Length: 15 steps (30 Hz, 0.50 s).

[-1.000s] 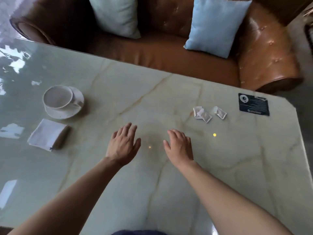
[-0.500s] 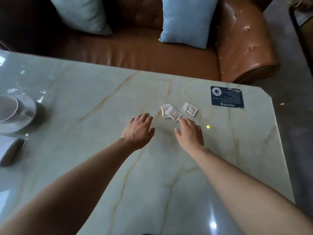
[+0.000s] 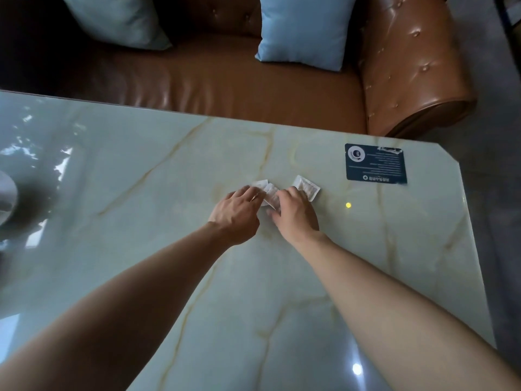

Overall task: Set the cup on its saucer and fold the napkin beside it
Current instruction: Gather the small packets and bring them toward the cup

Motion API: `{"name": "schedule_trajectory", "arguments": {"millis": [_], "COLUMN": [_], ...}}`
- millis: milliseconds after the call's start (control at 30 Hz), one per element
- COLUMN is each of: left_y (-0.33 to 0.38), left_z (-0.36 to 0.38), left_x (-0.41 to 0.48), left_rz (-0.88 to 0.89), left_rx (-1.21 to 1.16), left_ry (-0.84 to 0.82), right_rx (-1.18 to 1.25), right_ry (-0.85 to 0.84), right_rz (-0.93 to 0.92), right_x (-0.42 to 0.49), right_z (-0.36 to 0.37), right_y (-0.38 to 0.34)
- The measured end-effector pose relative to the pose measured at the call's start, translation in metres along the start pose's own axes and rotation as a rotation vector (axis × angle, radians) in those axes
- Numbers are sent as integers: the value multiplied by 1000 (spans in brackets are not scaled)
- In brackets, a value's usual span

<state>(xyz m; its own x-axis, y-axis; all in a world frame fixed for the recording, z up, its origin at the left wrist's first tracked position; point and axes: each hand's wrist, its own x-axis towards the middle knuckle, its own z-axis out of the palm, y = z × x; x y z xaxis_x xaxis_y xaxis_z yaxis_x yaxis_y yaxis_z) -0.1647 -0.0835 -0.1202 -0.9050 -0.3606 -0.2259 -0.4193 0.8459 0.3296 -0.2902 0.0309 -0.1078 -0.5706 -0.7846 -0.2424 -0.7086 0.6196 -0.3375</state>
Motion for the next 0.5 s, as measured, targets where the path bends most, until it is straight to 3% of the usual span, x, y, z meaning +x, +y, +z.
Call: {"name": "schedule_trajectory", "arguments": {"millis": [300, 500], "left_y": [-13, -1], "left_z": [4, 2], "left_x": [-12, 3], "left_rz": [-10, -144], "left_rx": [13, 76], "left_ry": [88, 147], "right_rx": [-120, -239], "right_ry": [52, 58], "right_rz": [6, -6], "right_x": [-4, -15], "right_z": [9, 6], "right_y": [1, 7]}}
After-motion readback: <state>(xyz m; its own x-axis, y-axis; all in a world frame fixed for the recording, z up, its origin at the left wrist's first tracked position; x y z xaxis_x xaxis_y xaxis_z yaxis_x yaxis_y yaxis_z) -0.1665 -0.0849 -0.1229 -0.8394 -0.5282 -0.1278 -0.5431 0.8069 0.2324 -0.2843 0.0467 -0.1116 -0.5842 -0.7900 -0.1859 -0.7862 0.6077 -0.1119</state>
